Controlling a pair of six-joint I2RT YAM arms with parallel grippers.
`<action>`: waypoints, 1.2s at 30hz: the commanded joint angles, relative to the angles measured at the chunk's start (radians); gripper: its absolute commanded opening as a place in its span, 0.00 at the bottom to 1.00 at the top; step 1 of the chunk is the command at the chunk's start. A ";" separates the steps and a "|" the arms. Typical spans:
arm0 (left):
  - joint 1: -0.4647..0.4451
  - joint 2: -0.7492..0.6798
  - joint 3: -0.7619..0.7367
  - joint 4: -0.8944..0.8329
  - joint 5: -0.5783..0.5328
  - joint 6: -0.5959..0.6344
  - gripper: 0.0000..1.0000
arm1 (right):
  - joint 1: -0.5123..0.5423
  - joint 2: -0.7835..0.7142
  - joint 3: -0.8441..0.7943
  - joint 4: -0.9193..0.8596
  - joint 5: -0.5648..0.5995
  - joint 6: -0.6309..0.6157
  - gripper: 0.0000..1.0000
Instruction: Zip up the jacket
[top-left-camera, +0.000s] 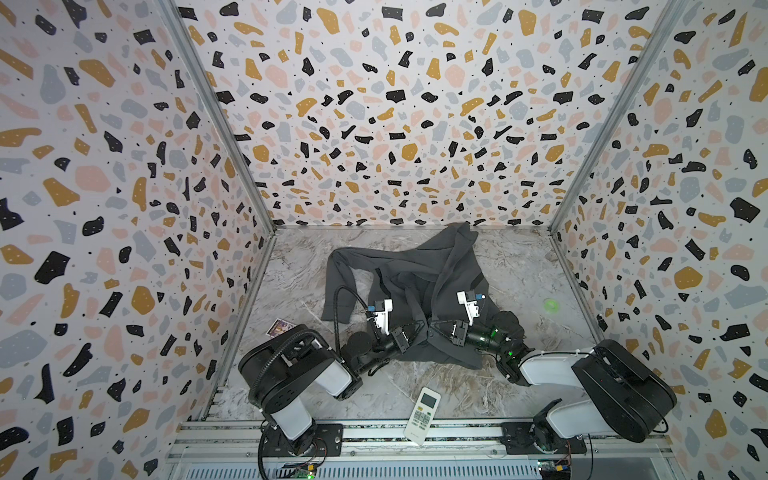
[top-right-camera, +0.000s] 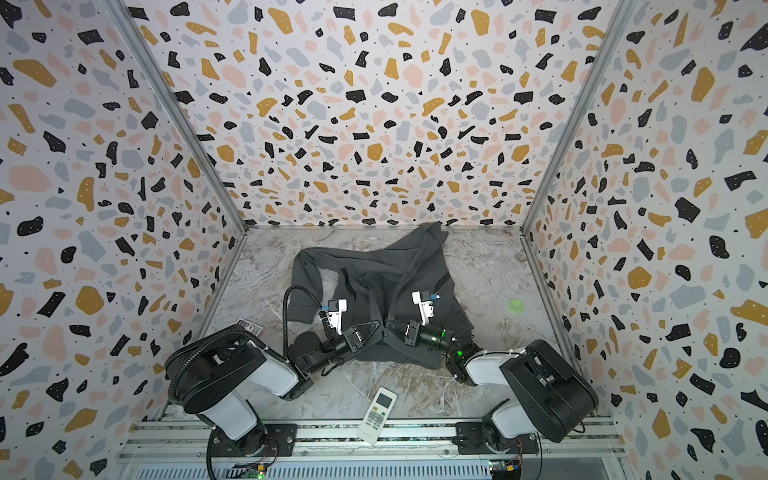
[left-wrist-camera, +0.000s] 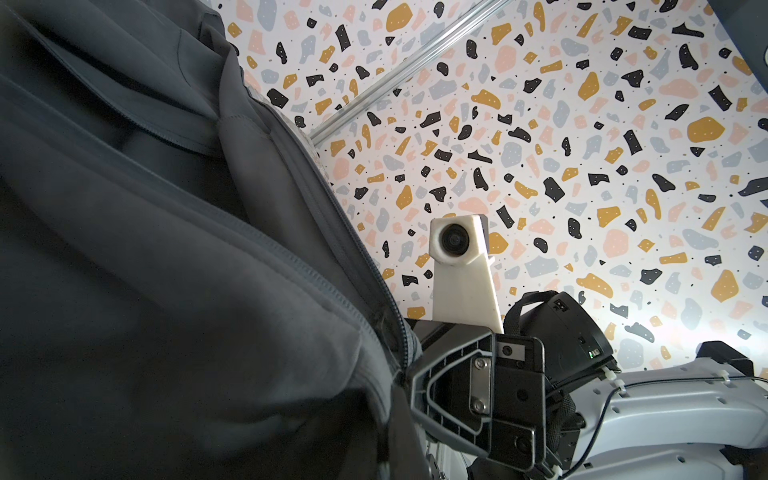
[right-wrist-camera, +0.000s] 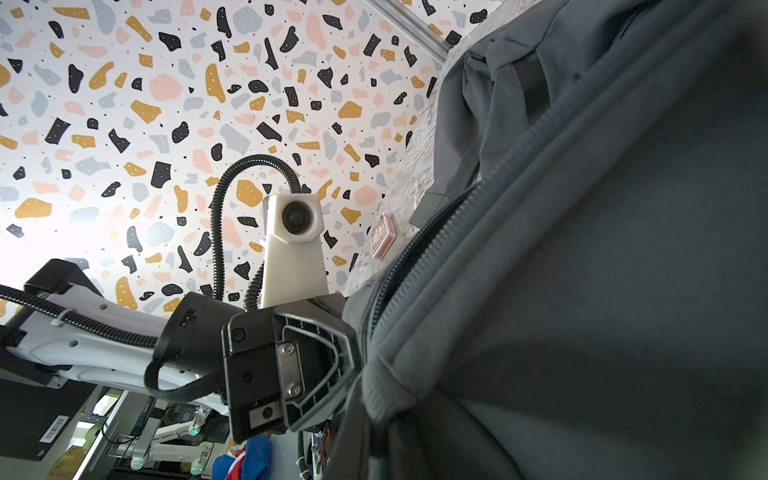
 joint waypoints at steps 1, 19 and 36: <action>-0.008 -0.007 0.014 0.310 0.001 0.014 0.00 | 0.007 -0.007 0.020 0.051 -0.019 0.000 0.00; -0.008 -0.001 0.015 0.310 -0.007 0.012 0.00 | 0.007 -0.003 0.017 0.054 -0.027 0.004 0.00; -0.008 0.012 0.026 0.310 0.000 0.008 0.00 | 0.008 0.012 0.020 0.085 -0.029 0.022 0.00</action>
